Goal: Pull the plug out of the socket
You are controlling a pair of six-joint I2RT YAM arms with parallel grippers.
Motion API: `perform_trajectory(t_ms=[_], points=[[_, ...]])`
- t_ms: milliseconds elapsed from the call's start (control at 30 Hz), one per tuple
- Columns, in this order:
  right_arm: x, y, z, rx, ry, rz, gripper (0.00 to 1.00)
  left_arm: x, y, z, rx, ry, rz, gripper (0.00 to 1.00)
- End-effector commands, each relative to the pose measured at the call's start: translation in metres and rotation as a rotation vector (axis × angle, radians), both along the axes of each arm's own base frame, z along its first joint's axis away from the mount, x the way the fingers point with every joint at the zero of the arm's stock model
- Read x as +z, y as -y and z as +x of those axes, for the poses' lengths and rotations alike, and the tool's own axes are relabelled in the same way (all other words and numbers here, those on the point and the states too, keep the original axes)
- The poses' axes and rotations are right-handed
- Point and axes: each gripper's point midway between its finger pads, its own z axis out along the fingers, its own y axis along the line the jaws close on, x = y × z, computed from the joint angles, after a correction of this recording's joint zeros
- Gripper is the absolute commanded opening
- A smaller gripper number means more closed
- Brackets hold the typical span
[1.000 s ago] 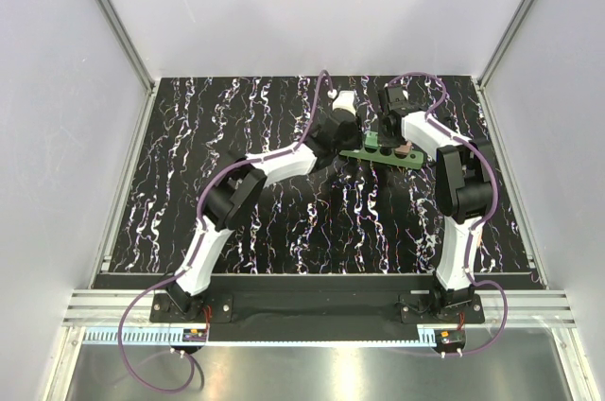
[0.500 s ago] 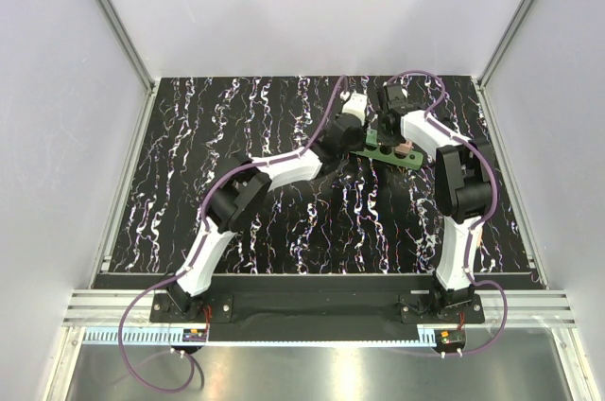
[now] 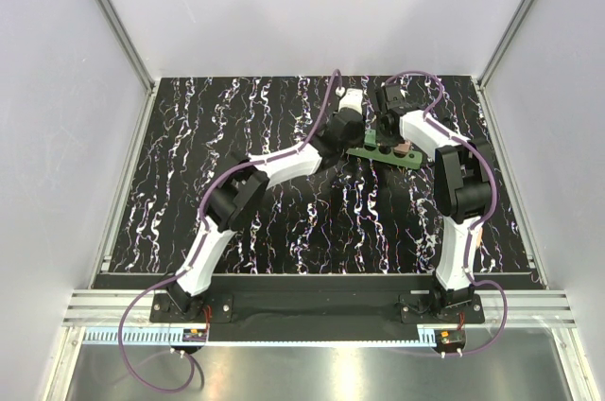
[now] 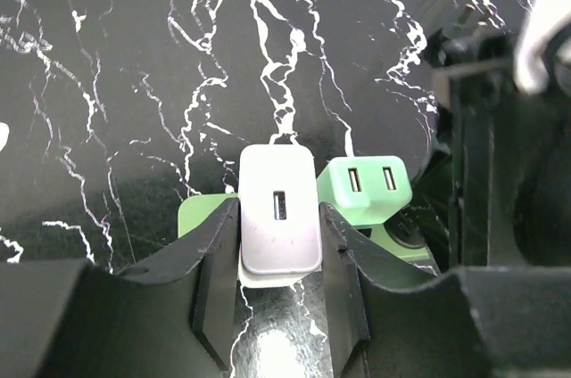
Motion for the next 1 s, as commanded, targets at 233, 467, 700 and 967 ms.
perform_trajectory(t_ms=[233,467,700,967], points=[[-0.069,-0.008,-0.072,0.050,-0.330,-0.001,0.11,0.248,0.008,0.032,0.076,0.433,-0.383,0.00],[-0.070,-0.008,-0.073,0.059,-0.339,-0.001,0.11,0.258,0.020,0.032,0.009,0.465,-0.433,0.00],[-0.069,-0.008,-0.072,0.060,-0.337,-0.002,0.11,0.255,0.014,-0.007,-0.107,0.693,-0.402,0.00],[-0.069,-0.009,-0.073,0.062,-0.336,-0.001,0.11,0.263,0.022,-0.024,-0.077,0.756,-0.243,0.00]])
